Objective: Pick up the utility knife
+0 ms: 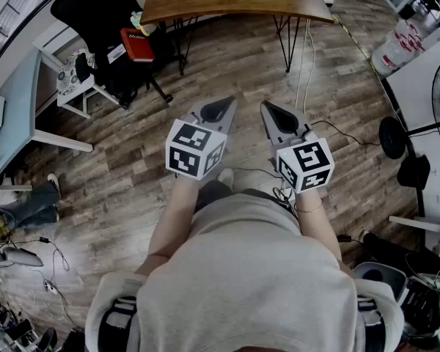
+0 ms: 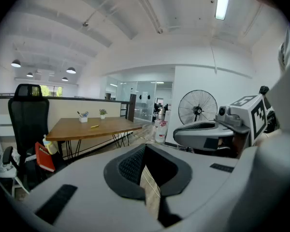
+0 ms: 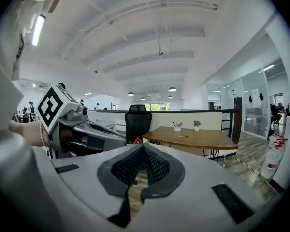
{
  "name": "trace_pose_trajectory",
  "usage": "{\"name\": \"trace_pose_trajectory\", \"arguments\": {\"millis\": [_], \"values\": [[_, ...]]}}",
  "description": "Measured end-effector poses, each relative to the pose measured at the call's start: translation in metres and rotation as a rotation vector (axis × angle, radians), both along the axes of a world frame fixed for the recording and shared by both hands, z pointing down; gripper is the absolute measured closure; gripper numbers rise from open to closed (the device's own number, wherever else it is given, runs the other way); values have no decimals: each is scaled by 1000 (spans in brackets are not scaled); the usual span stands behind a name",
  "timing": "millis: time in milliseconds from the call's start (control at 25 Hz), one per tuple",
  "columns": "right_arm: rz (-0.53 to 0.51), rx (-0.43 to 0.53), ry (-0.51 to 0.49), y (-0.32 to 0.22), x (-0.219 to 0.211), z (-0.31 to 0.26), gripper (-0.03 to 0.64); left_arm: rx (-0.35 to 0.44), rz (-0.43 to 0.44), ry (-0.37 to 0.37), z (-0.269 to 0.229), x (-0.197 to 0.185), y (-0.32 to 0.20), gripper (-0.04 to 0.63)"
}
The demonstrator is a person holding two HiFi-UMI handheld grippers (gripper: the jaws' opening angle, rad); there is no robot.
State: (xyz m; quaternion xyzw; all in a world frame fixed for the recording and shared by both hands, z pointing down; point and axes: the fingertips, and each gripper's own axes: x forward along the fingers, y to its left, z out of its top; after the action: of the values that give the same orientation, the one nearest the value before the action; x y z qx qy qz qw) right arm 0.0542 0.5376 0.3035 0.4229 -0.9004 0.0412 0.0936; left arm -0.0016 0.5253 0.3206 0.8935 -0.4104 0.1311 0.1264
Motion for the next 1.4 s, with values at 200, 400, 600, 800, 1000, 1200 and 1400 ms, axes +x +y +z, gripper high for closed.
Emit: {"name": "trace_pose_trajectory", "arguments": {"millis": [200, 400, 600, 800, 1000, 1200, 1400], "values": [[-14, 24, 18, 4, 0, -5, 604, -2, -3, 1, 1, 5, 3, 583], [-43, 37, 33, 10, -4, -7, 606, -11, -3, -4, 2, 11, 8, 584], [-31, 46, -35, 17, -6, -11, 604, -7, -8, -8, 4, 14, 16, 584], [-65, 42, -70, 29, 2, -12, 604, -7, 11, 94, -5, 22, 25, 581], [-53, 22, -85, 41, 21, 0, 604, 34, -53, 17, 2, 23, 32, 581], [-61, -21, -95, 36, 28, 15, 604, 8, -63, 23, 9, 34, 33, 580], [-63, -41, -103, 19, 24, 25, 604, -14, -68, 36, 18, 29, 17, 517]]}}
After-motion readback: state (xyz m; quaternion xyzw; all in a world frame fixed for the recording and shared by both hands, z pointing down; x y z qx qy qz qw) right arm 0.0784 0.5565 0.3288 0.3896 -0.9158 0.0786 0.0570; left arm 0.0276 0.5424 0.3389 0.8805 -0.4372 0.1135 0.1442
